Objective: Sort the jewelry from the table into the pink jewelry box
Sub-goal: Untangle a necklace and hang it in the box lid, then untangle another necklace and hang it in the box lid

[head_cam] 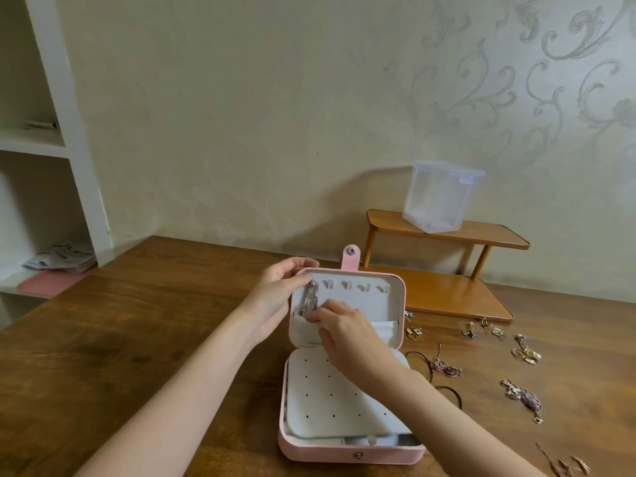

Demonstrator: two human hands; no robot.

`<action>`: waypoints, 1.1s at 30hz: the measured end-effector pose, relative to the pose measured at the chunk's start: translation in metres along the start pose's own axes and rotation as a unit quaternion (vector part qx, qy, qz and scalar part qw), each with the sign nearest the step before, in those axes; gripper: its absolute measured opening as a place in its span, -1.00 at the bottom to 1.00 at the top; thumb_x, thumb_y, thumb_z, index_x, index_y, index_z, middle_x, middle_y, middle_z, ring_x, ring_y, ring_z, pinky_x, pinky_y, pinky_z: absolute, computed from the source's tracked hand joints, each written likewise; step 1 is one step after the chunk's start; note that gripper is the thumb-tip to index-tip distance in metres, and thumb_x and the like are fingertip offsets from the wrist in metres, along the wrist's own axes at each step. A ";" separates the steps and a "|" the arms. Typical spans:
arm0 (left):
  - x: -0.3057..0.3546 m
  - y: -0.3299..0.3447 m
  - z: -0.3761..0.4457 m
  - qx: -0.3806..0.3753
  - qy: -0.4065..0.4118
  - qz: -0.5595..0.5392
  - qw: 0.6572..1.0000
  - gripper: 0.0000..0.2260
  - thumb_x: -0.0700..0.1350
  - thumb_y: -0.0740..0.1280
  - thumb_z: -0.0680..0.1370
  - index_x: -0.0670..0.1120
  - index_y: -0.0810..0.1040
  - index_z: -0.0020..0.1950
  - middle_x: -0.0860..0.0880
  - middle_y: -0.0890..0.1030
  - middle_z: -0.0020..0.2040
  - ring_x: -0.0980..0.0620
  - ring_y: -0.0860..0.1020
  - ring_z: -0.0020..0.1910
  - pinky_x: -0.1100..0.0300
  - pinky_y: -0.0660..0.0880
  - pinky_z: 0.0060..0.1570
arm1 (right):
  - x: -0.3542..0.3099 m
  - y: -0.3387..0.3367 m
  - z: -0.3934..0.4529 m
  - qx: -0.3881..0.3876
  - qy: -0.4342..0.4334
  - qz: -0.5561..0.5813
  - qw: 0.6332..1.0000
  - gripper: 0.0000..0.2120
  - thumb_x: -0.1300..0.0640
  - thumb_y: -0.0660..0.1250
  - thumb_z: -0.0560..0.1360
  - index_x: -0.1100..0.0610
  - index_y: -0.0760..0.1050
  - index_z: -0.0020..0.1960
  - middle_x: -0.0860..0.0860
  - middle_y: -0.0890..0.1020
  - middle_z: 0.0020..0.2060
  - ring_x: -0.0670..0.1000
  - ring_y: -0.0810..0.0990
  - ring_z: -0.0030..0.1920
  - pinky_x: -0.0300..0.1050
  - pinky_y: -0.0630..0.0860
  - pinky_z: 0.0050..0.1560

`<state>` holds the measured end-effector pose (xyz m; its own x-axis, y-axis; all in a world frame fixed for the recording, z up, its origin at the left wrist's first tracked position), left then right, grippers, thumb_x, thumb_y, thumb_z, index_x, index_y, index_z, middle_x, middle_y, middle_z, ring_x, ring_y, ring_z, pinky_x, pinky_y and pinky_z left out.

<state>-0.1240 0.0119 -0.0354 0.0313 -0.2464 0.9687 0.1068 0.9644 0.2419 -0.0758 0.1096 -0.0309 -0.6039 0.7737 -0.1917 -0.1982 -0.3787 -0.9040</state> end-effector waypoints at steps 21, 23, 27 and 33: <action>-0.046 -0.028 0.028 0.066 -0.078 0.331 0.938 -0.80 -0.25 0.19 0.59 -0.16 0.57 0.14 -0.12 0.55 0.18 -0.01 0.47 0.18 0.13 0.39 0.16 | 0.099 -0.052 -0.032 -0.042 0.159 0.055 0.985 -0.75 0.34 0.17 0.54 0.19 0.62 0.00 -0.02 0.58 -0.18 -0.02 0.60 -0.15 -0.27 0.53 -0.13; -0.034 -0.023 0.025 0.076 -0.056 0.365 0.926 -0.77 -0.28 0.17 0.59 -0.17 0.54 0.18 -0.11 0.53 0.21 -0.01 0.44 0.22 0.16 0.34 0.16 | 0.103 -0.055 -0.040 -0.069 0.170 0.051 0.982 -0.77 0.34 0.20 0.52 0.20 0.62 0.00 -0.02 0.58 -0.20 0.01 0.61 -0.19 -0.30 0.51 -0.21; -0.003 0.005 0.011 0.065 0.034 0.413 0.908 -0.77 -0.31 0.16 0.58 -0.13 0.56 0.11 -0.03 0.54 0.15 0.05 0.44 0.19 0.19 0.32 0.15 | 0.115 -0.051 -0.061 -0.138 0.194 0.016 0.971 -0.82 0.27 0.28 0.51 0.21 0.63 0.04 0.05 0.65 -0.08 -0.05 0.56 -0.18 -0.37 0.44 -0.22; 0.014 0.078 -0.036 -0.064 0.085 0.419 0.902 -0.80 -0.27 0.18 0.58 -0.05 0.56 0.00 0.09 0.56 -0.10 0.19 0.53 -0.09 0.36 0.44 -0.13 | 0.101 -0.049 -0.084 -0.161 0.186 0.034 0.969 -0.87 0.19 0.33 0.50 0.22 0.62 -0.02 0.00 0.61 -0.21 -0.22 0.46 -0.36 -0.43 0.35 -0.39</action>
<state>-0.0793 0.0806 -0.0051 0.3052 0.5413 0.7835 0.0889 0.8030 -0.5894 -0.0621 0.2494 -0.0379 -0.2743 0.9051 -0.3250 0.1189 -0.3034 -0.9454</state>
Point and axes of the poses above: each hand's wrist, its own z-axis towards the middle knuckle, its own y-axis out of the palm, x = y × z, the point moved 7 cm from there along z, towards the middle knuckle
